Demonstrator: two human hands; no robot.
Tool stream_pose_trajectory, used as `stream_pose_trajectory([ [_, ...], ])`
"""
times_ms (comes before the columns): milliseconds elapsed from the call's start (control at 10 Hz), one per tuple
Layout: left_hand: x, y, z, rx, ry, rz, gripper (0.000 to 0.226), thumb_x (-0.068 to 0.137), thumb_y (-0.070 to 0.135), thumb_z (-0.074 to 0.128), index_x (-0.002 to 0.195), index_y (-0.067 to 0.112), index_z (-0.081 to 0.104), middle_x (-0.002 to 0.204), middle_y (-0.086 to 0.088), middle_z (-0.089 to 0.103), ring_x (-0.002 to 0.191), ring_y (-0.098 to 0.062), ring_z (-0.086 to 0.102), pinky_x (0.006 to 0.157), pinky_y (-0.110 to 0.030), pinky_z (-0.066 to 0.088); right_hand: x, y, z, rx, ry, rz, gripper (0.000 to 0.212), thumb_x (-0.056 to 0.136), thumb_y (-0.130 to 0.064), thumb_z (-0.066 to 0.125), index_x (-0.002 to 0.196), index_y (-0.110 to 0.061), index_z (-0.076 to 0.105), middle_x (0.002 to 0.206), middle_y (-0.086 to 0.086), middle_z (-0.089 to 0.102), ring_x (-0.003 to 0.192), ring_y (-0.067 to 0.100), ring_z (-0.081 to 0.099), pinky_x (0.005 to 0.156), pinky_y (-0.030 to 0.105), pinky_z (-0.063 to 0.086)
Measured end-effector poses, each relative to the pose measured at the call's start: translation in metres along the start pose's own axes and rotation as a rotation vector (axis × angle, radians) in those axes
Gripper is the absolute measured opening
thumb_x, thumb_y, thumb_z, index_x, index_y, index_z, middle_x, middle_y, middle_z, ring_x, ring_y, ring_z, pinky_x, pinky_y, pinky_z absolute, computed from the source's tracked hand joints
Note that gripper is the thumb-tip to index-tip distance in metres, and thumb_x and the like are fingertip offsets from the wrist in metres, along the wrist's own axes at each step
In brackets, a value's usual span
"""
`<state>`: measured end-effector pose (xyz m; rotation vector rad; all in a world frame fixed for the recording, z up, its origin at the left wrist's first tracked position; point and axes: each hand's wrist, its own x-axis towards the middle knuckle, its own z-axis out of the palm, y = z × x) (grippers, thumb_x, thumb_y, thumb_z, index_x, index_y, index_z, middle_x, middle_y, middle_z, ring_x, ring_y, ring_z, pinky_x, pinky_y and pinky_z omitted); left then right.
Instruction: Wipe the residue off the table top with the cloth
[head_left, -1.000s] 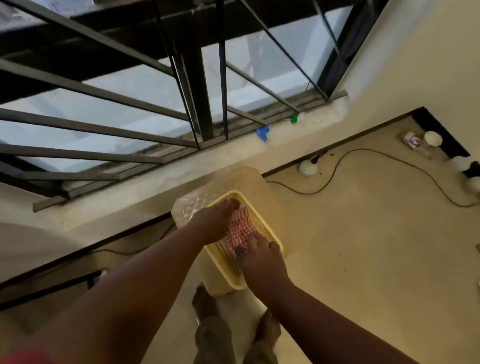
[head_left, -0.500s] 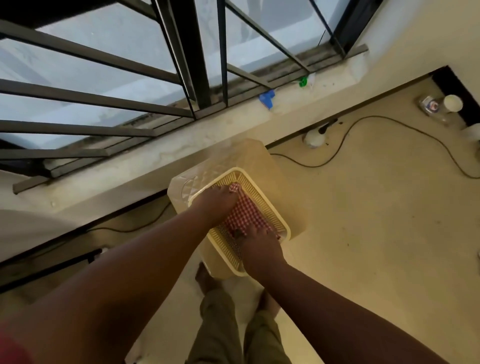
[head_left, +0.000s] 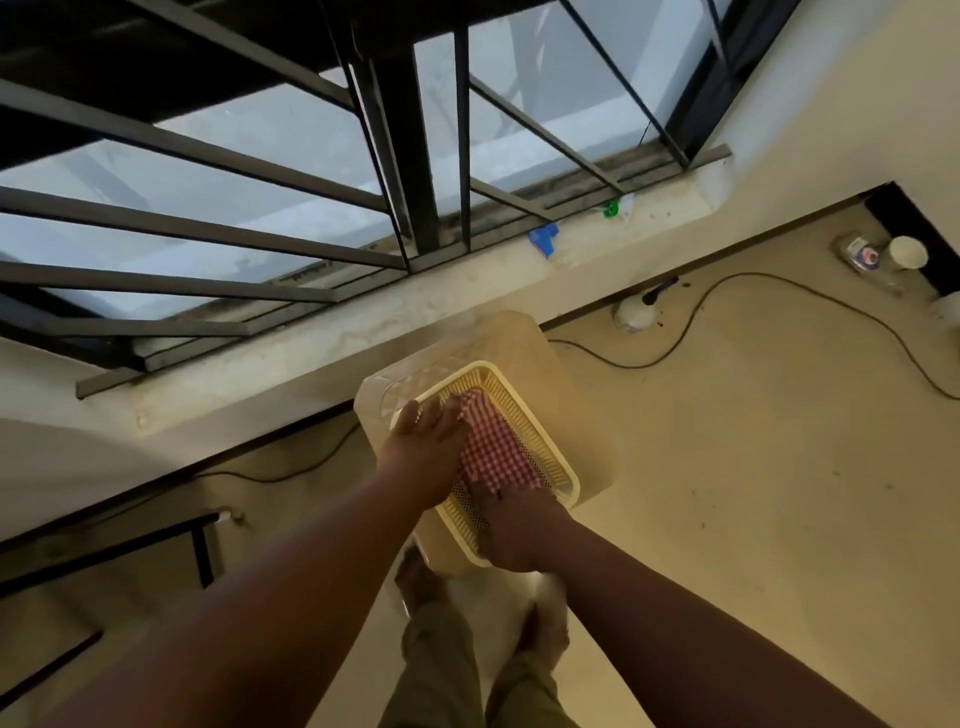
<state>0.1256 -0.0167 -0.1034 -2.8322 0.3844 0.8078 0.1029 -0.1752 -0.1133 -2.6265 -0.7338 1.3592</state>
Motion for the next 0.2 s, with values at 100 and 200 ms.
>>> stream_pose_trajectory([
  [100, -0.028, -0.005, 0.003, -0.002, 0.058, -0.024, 0.067, 0.101, 0.042, 0.027, 0.151, 0.019, -0.009, 0.155, -0.009, -0.024, 0.141, -0.03, -0.025, 0.108, -0.048, -0.023, -0.014, -0.006, -0.004, -0.024, 0.103, -0.022, 0.066, 0.09, -0.046, 0.044, 0.147, -0.029, 0.017, 0.134, 0.012, 0.046, 0.124, 0.032, 0.043, 0.106, 0.048, 0.033],
  [200, -0.064, -0.004, 0.008, -0.043, 0.082, -0.147, 0.072, 0.097, 0.058, 0.015, 0.15, 0.018, -0.014, 0.148, -0.011, -0.034, 0.136, -0.03, -0.035, 0.109, -0.047, -0.026, -0.03, -0.016, -0.008, -0.115, 0.221, -0.066, 0.06, 0.095, -0.045, 0.036, 0.148, -0.024, 0.018, 0.144, 0.007, 0.04, 0.132, 0.03, 0.035, 0.112, 0.049, 0.021],
])
